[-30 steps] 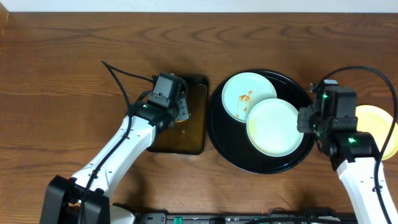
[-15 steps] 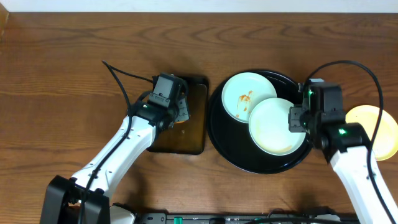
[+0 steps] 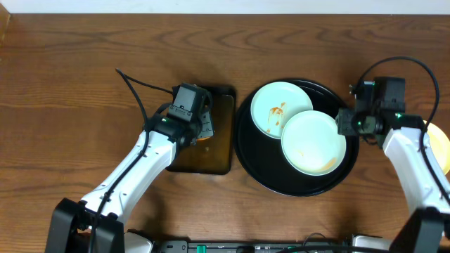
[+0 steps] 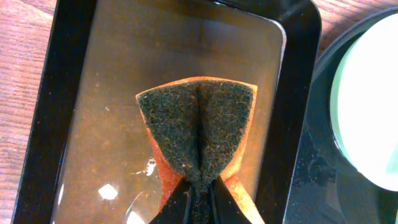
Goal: Clean dirty plates on tray and stack at the side
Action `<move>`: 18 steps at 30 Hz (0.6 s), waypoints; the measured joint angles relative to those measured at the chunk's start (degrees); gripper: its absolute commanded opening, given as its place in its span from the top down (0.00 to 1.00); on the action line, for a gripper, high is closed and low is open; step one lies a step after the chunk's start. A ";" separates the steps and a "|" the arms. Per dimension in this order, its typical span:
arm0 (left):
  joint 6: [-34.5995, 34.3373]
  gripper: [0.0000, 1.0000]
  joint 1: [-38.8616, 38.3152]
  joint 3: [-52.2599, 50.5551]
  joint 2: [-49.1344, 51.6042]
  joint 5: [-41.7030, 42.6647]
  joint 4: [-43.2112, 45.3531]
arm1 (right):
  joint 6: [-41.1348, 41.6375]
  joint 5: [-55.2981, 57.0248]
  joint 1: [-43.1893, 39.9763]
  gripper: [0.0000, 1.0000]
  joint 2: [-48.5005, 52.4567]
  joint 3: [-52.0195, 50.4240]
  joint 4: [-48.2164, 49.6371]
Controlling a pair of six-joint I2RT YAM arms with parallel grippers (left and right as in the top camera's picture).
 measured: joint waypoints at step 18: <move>0.00 0.92 0.00 0.00 0.00 -0.02 -0.17 | -3.41 -7.91 -3.58 0.71 16.74 0.48 3.69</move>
